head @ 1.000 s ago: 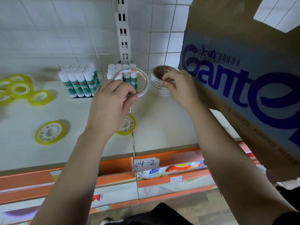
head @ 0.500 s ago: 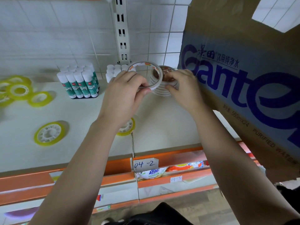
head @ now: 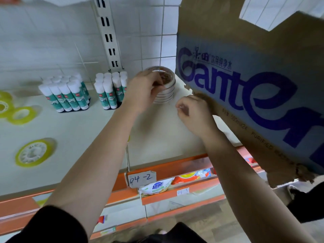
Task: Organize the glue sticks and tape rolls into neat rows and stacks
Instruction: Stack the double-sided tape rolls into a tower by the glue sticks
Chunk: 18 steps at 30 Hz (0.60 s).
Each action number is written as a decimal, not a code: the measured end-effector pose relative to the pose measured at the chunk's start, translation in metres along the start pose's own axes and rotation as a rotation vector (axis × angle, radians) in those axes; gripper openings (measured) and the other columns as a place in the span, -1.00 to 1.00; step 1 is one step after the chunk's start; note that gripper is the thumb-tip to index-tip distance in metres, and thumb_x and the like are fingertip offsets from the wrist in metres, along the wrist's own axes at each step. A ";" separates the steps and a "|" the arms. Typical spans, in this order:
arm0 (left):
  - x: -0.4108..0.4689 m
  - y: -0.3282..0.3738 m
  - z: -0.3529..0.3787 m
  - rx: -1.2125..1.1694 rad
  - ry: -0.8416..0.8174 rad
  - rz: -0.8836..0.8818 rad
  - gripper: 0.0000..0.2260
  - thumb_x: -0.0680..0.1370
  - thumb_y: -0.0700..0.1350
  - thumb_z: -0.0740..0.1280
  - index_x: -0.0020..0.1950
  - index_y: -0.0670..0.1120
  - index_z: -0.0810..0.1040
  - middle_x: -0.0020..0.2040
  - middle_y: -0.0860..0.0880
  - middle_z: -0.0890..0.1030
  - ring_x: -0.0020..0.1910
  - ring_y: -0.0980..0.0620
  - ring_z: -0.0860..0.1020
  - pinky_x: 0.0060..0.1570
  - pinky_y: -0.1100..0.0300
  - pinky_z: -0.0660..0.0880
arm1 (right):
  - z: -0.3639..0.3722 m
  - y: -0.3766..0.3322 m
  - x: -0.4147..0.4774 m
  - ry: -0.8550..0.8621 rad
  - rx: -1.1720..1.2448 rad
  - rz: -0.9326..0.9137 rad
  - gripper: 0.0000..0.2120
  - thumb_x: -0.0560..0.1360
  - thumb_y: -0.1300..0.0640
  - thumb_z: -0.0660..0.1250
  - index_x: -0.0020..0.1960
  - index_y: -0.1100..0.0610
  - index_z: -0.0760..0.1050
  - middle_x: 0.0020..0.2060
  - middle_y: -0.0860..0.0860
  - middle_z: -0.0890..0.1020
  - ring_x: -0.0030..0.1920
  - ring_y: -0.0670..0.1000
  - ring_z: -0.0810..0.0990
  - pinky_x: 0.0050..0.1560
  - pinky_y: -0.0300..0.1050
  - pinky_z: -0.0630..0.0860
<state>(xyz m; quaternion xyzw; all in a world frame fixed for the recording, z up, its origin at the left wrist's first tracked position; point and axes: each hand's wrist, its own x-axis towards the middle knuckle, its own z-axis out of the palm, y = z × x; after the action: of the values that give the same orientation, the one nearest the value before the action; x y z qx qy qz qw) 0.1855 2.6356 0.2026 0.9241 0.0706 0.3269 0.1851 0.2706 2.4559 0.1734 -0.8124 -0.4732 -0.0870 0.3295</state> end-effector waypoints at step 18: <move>-0.004 -0.007 0.016 0.021 0.073 -0.065 -0.72 0.52 0.09 0.29 -0.04 -0.10 0.64 -0.05 -0.08 0.65 0.02 -0.20 0.55 -0.02 -0.06 0.47 | 0.003 0.004 -0.001 -0.056 0.036 0.051 -0.91 0.46 0.29 0.39 -0.06 0.18 0.62 -0.16 0.05 0.66 -0.16 0.01 0.60 -0.08 0.03 0.59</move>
<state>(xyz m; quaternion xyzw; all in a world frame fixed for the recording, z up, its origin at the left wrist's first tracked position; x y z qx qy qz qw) 0.1922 2.6363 0.1864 0.9107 0.1108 0.3533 0.1831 0.2732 2.4562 0.1685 -0.8202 -0.4629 -0.0471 0.3329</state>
